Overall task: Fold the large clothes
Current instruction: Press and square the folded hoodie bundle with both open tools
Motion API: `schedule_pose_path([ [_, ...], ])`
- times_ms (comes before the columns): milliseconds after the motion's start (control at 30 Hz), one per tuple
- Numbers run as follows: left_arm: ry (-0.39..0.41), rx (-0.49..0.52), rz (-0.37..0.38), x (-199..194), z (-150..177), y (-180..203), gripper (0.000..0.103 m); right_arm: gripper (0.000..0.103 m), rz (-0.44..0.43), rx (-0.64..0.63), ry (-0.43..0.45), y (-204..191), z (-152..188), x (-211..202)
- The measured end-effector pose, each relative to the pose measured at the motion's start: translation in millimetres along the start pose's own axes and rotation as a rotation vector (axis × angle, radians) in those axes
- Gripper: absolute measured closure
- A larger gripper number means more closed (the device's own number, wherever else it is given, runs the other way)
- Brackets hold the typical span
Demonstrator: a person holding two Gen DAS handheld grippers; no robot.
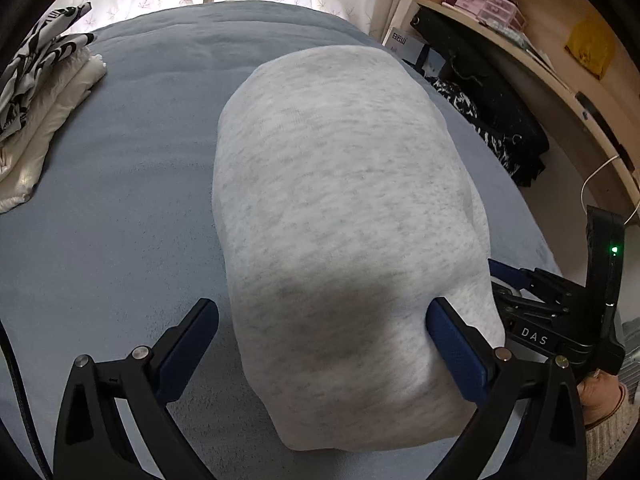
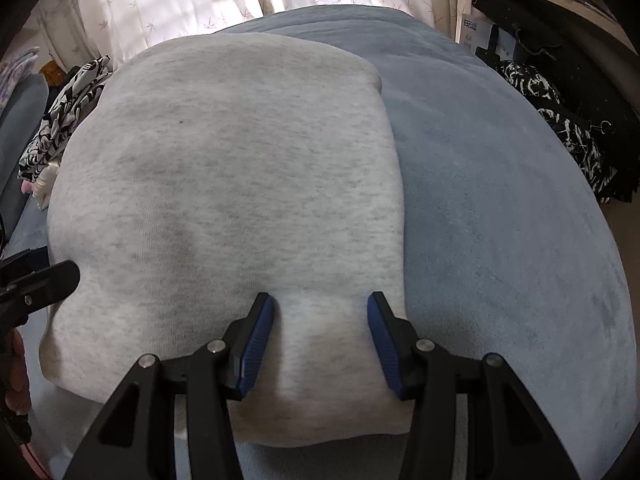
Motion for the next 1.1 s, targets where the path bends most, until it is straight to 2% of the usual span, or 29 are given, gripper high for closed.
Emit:
schedule_pose_path([
  [400, -0.03, -0.081, -0.041, -22.7, -1.0, -21.3, 0.001, 0.049, -0.052, 0.041, 0.018, -10.6, -8.8, -28.1],
  [533, -0.033, -0.113, -0.006, -32.9, 1.3, -29.3, 0.001, 0.039, -0.071, 0.049, 0.024, -17.1, -11.3, -40.7],
  [667, -0.041, -0.129, 0.046, -41.3, 0.5, -29.5, 0.001, 0.037, -0.094, 0.055, 0.036, -21.9, -16.5, -53.6],
  [933, -0.072, -0.136, 0.178, -47.8, 2.0, -23.4, 0.001, 0.008, -0.147, 0.085, 0.044, -25.3, -25.5, -68.4],
  [1100, -0.081, -0.128, 0.202, -46.1, -0.6, -23.8, 0.001, 0.001, -0.181, 0.095, 0.068, -21.1, -32.0, -73.4],
])
Point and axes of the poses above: each gripper's, at about its wrist camera, not at the fingertips, and x roughly the way its jaws point, y to its right, z to its underside, the point moved 8 cm from there along x, roughly the way its jaws point, and after that the axes turned 12 degrees about -z, right-handed, at the moved point
